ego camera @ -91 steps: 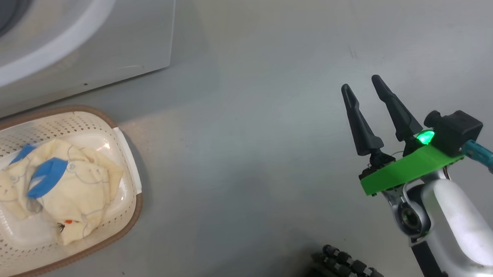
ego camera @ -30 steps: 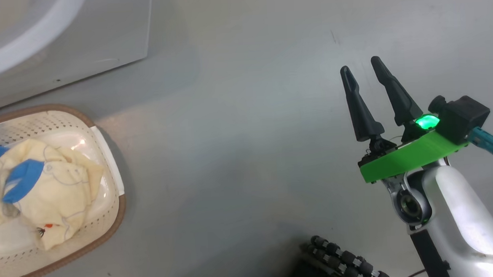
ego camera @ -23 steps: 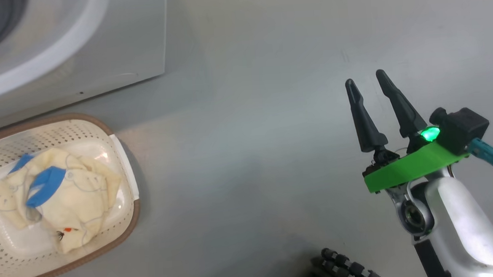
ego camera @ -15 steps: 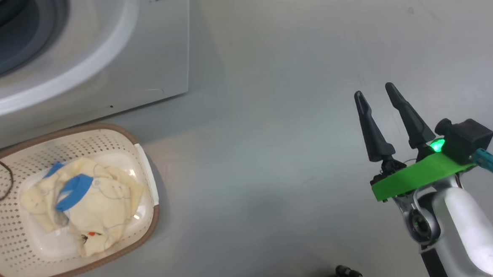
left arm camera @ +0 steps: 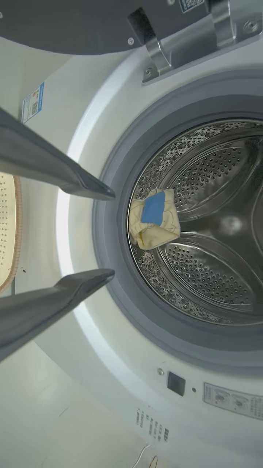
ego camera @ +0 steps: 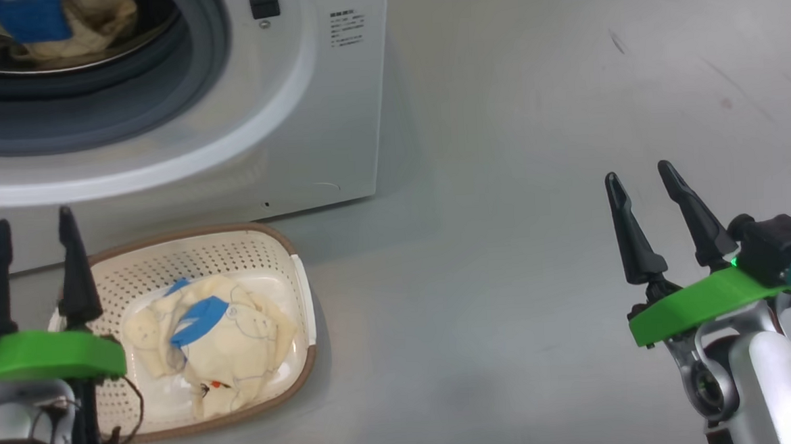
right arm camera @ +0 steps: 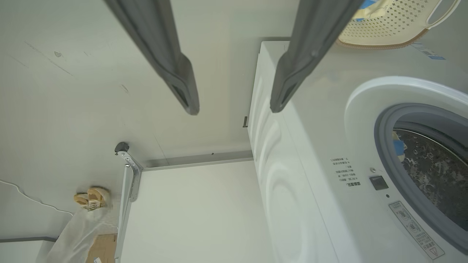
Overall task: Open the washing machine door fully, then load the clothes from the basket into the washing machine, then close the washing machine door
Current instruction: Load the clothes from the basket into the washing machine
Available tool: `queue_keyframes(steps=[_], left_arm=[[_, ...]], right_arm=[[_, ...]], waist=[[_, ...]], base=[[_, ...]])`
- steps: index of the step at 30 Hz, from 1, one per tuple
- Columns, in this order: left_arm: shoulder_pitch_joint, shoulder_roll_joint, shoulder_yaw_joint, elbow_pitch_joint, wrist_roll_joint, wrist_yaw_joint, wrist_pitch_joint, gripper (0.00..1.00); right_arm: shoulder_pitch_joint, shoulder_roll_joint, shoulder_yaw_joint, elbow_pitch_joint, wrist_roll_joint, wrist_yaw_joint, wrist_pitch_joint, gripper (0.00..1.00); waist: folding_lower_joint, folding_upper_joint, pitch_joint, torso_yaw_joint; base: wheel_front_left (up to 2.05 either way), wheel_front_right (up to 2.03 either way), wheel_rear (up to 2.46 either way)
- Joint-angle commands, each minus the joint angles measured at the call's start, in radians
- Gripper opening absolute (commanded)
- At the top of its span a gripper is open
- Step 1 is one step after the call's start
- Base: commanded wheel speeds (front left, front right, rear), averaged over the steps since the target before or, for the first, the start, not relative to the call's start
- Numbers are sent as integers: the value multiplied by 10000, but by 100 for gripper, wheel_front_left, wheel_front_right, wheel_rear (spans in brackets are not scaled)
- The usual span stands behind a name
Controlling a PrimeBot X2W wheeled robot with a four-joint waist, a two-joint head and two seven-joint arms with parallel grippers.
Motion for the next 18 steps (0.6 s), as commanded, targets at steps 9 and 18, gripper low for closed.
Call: queue_keyframes(steps=[9, 18], left_arm=[[1569, -362, -256, -1325, 352, 966, -199, 100], [2150, -799, -688, -1230, 398, 1048, -277, 100]], right_arm=[[617, -133, -440, -964, -520, -7, 556, 100], [1151, -133, -892, -1477, -893, -7, 1013, 100]], waist=[[1, -1, -1293, 1053], [1, -1, -1923, 1757]], base=[[0, 0, 0], [0, 0, 0]])
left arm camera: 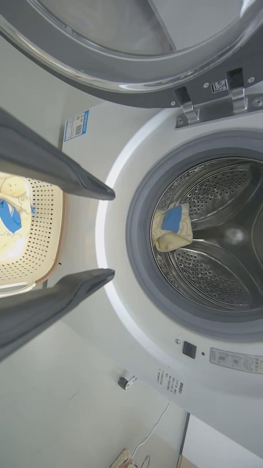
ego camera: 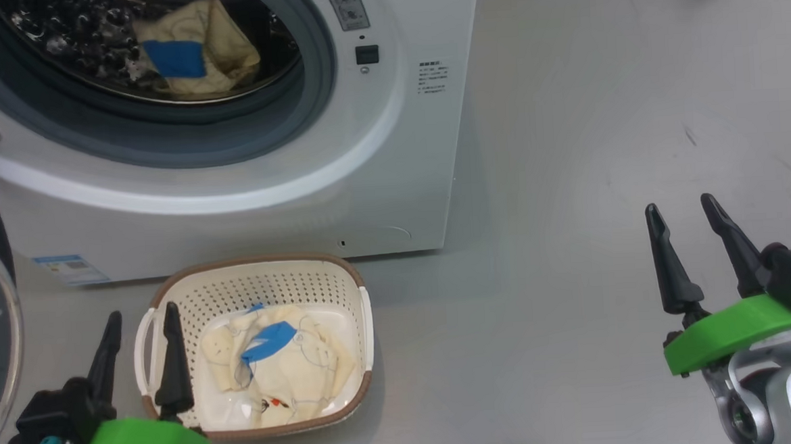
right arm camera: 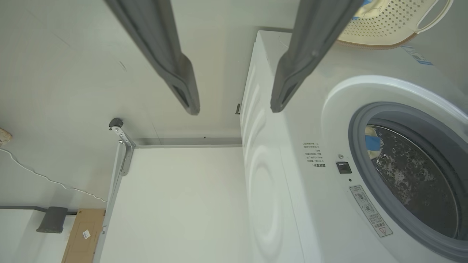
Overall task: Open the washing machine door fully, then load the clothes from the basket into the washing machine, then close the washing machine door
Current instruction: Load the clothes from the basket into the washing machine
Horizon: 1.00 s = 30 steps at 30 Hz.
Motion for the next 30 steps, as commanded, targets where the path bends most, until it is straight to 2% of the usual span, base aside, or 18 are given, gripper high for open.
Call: queue_keyframes(steps=[1, 11, 30], left_arm=[[-92, 132, 328, -272, 120, 1016, -116, 100], [138, -153, 90, -107, -5, 932, -158, 100], [91, -83, -55, 208, -54, 810, -126, 100]], right_arm=[[-11, -135, 155, -464, -99, -7, 97, 100], [640, -135, 107, -701, -181, -7, 410, 100], [909, -135, 83, -767, -28, -7, 468, 100]], waist=[[1, -1, -243, 229], [1, -1, -826, 507], [1, -1, -1157, 437]], base=[[0, 0, 0], [0, 0, 0], [0, 0, 0]])
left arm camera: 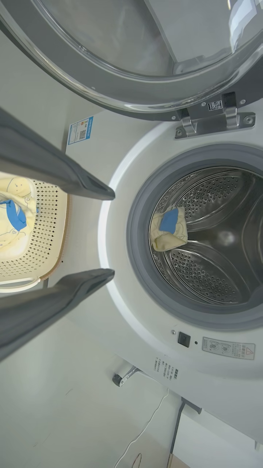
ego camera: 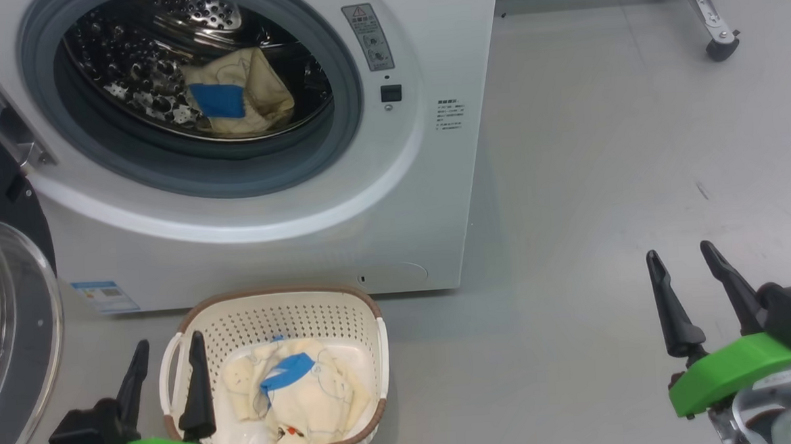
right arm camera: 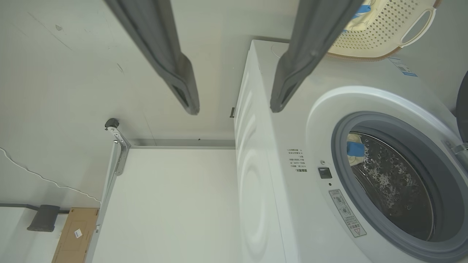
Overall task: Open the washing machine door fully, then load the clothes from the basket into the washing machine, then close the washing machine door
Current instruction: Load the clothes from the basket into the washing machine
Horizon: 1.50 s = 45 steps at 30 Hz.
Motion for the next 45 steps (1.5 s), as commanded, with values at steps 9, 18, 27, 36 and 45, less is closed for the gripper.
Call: queue_keyframes(steps=[9, 18, 27, 36, 45], left_arm=[[-149, 201, 246, -142, -65, 799, -35, 100], [-199, 214, 181, -34, -112, 772, -12, 100], [-575, 159, -13, 527, -198, 593, 219, 100], [-1529, -96, -302, 1880, -420, 26, 496, 100], [-3222, -513, -600, 4224, -767, -964, 908, 100]], right_arm=[[-93, -137, 206, -357, 88, -7, 4, 100], [-60, -137, 248, -348, 107, -7, -4, 100], [-130, -137, 299, -401, 132, -7, 11, 100], [-398, -137, 433, -455, 216, -7, -51, 100], [-1081, -137, 630, -467, 303, -7, -266, 100]], waist=[[0, 0, -227, 20], [0, 0, -258, -2], [0, 0, -58, -68], [0, 0, 588, -365], [0, 0, 1975, -951]], base=[[0, 0, 0], [0, 0, 0], [0, 0, 0], [0, 0, 0], [0, 0, 0]])
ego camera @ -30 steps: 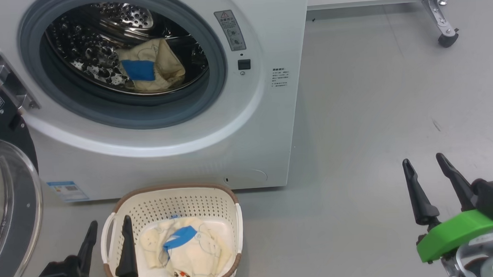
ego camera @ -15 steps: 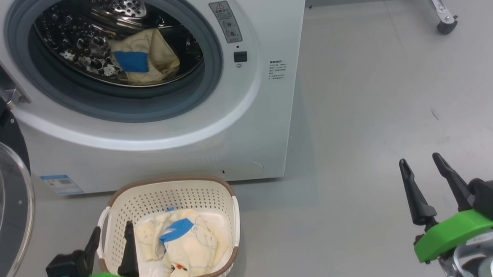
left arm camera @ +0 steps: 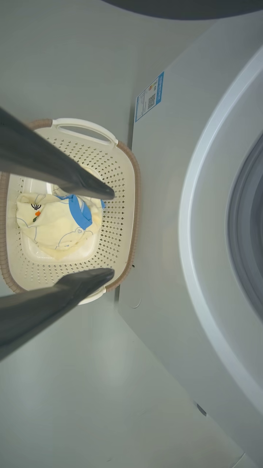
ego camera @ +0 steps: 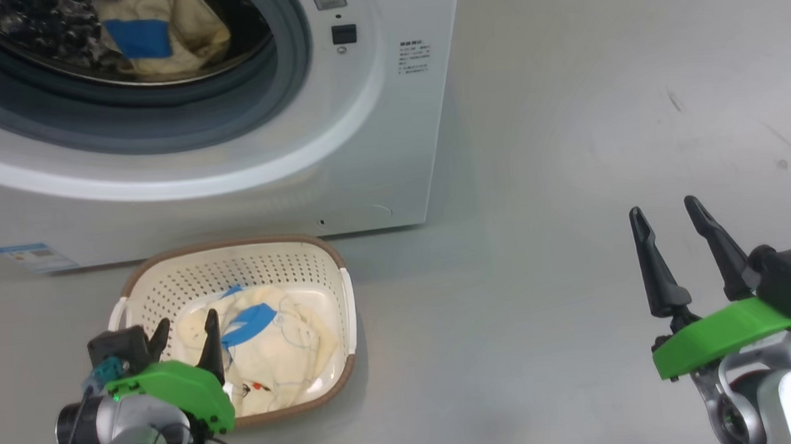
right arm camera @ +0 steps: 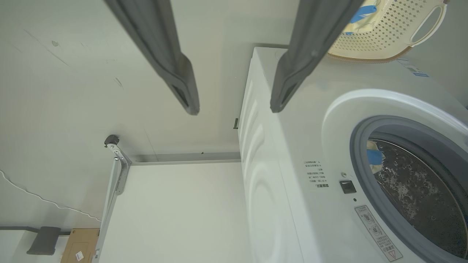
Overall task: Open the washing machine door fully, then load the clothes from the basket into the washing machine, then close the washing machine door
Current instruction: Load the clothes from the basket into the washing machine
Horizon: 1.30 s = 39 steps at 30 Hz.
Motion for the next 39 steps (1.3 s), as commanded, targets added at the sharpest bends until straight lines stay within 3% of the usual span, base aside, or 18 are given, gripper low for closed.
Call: queue_keyframes(steps=[1, 10, 18, 30, 39], left_arm=[[-617, 135, 299, 105, -125, -145, 67, 100], [-2478, -210, 311, 2932, -682, -1224, 756, 100], [-3765, -20, 507, 4821, -1031, -1881, 1084, 100], [-5052, 513, 577, 6179, -1197, -2172, 1667, 100], [-5981, 1263, 724, 6712, -1331, -2202, 2049, 100]], right_arm=[[-439, -139, 245, -340, 98, -7, -116, 100], [-1283, -139, 571, -144, 392, -7, -558, 100], [-2062, -139, 1018, 37, 891, -7, -1005, 100], [-2742, -139, 1393, -38, 1146, -7, -1612, 100], [-2962, -139, 1581, 2, 1379, -7, -1805, 100]], waist=[[-2, 0, 637, -347], [-2, 0, 2273, -936], [-2, 0, 3737, -1456], [-2, 0, 5385, -2142], [-2, 0, 6554, -2715]], base=[[0, 0, 0], [0, 0, 0], [0, 0, 0], [0, 0, 0], [0, 0, 0]])
